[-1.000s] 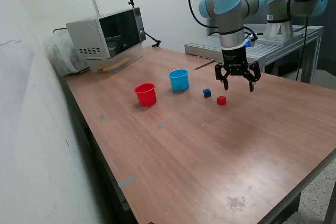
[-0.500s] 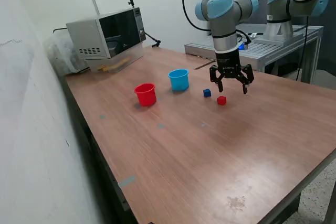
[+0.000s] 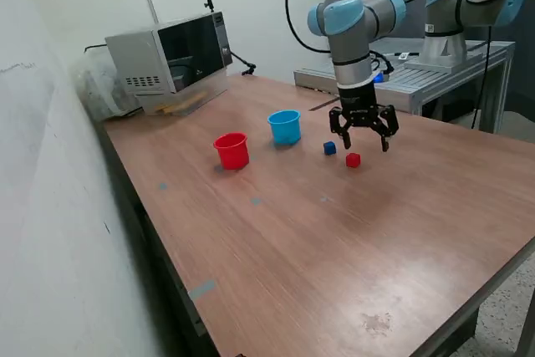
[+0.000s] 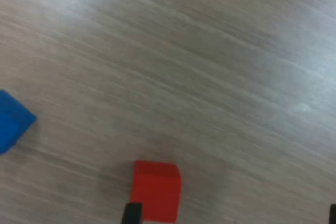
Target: Place red objects in the red bin, and blue objects in the blue bin.
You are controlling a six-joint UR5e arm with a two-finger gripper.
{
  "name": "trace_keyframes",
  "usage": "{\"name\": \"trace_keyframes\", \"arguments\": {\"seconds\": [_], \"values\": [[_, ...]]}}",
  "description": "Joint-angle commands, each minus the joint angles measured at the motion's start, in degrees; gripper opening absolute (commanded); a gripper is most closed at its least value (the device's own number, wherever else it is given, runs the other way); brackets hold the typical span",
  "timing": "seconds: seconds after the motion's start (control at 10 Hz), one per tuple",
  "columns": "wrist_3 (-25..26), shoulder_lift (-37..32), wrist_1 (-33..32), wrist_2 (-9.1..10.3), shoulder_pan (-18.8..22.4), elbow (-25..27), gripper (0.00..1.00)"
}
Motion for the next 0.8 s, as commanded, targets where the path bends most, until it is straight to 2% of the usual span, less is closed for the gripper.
{"name": "trace_keyframes", "arguments": {"seconds": [0.0,0.7], "values": [[-0.63,0.17,0.01,-0.03,-0.85,-0.17,1.0],[-0.72,2.09,-0.17,-0.03,-1.29,-0.7,1.0]]}}
